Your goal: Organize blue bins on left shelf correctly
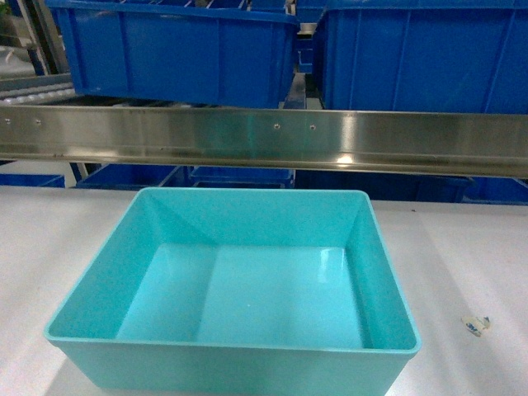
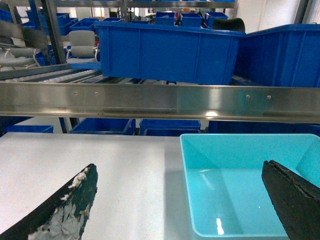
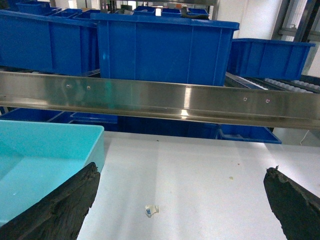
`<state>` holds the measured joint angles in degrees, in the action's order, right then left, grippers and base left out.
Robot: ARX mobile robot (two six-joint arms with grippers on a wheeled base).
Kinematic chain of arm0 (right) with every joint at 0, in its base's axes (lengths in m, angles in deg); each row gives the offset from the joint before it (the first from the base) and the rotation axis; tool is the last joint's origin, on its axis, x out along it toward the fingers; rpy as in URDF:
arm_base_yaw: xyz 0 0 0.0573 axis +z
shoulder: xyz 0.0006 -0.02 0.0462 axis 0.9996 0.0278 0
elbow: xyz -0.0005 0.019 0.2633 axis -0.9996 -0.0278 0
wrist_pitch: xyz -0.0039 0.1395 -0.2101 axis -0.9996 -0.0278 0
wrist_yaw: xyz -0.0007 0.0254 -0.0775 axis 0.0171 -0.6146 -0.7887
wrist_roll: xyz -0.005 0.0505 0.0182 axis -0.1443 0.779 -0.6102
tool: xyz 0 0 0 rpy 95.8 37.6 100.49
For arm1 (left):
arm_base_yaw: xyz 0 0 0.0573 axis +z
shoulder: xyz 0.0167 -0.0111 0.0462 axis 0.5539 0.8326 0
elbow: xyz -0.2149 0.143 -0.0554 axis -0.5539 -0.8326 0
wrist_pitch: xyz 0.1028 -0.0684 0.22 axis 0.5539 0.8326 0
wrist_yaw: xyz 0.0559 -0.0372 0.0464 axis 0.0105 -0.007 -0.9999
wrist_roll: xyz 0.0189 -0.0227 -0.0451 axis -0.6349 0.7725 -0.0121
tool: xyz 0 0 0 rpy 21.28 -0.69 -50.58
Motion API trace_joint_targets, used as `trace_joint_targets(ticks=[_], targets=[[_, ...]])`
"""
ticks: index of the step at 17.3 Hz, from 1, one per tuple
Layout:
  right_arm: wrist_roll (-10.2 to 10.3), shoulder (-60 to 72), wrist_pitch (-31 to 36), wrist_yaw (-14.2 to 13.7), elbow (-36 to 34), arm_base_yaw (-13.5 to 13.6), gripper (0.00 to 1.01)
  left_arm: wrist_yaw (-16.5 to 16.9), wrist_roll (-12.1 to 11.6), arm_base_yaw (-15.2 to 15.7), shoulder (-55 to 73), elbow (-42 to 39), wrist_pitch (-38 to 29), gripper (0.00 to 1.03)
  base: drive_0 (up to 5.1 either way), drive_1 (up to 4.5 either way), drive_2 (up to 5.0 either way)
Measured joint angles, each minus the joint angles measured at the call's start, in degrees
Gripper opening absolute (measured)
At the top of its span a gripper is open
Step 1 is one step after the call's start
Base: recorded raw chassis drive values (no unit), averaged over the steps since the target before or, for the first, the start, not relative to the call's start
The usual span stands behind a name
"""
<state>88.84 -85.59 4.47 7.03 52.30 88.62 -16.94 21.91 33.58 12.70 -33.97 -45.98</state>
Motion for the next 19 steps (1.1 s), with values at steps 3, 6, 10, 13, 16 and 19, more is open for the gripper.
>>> trace_joint_targets(ticks=[3, 6, 10, 13, 16, 19], targets=[[0.0, 0.0, 0.0, 0.0, 0.0, 0.0, 0.98, 0.0, 0.0, 0.0, 0.0, 0.0, 0.0, 0.98, 0.0, 0.00, 0.0], [0.0, 2.9, 5.5, -0.2, 0.0, 0.1, 0.98, 2.0, 0.4, 1.0, 4.1, 0.0, -6.9, 0.98, 0.0, 0.00, 0.0], [1.4, 31.3, 26.5, -1.6, 2.9, 3.4, 0.98, 2.3, 1.3, 2.4, 38.4, 3.8, -28.7, 0.98, 0.0, 0.00, 0.0], [2.9, 56.7, 32.6, -2.0, 13.6, 11.2, 0.98, -0.9, 1.2, 0.3, 64.5, 13.2, -37.2, 0.98, 0.0, 0.00, 0.0], [5.9, 71.6, 23.7, 4.5, 22.4, 16.8, 0.98, -4.2, 1.5, -1.2, 76.2, 18.5, -33.2, 0.98, 0.0, 0.00, 0.0], [7.3, 72.5, 23.1, 5.5, 23.0, 17.0, 0.98, -4.7, 1.6, -1.2, 76.4, 18.4, -33.0, 0.98, 0.0, 0.00, 0.0]])
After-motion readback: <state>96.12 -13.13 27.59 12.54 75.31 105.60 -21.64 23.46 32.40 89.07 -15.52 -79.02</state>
